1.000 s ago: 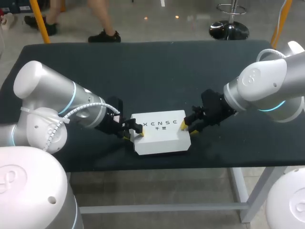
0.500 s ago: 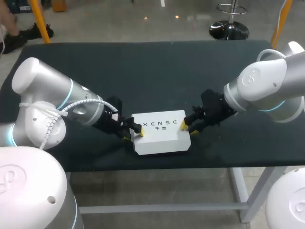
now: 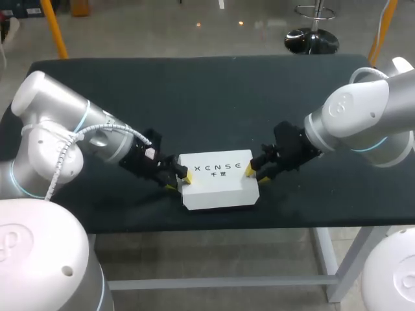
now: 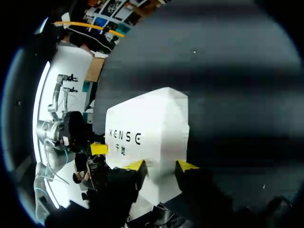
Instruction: Assemble the packaging by folding the flat box into shape, placing the metal phone stand inside, and closing the box properly
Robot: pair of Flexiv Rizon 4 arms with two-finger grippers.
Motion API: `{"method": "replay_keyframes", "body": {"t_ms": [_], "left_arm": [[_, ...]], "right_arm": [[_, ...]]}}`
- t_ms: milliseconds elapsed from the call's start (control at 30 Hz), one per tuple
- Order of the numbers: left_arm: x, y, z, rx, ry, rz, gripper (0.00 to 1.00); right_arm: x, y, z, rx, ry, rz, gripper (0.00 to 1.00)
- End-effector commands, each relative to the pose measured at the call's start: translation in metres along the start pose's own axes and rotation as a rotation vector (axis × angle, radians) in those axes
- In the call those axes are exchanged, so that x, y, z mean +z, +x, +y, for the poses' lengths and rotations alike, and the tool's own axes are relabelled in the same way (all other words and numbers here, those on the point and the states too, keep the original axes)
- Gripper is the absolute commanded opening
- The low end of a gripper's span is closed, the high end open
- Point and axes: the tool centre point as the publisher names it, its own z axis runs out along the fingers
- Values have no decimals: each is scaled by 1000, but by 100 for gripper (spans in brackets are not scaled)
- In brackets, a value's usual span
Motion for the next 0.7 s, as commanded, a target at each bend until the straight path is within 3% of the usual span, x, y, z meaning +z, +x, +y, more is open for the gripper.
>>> {"method": "replay_keyframes", "body": {"t_ms": [33,433,700], "left_arm": [[5,2,-1,-18,1,-10,55],[3,2,-3,-80,3,-23,50],[0,3,-2,-98,-7,-26,56]], "right_arm": [[6,1,-1,0,-4,0,46],[4,6,-1,13,16,7,46],[1,7,1,25,40,24,47]]}}
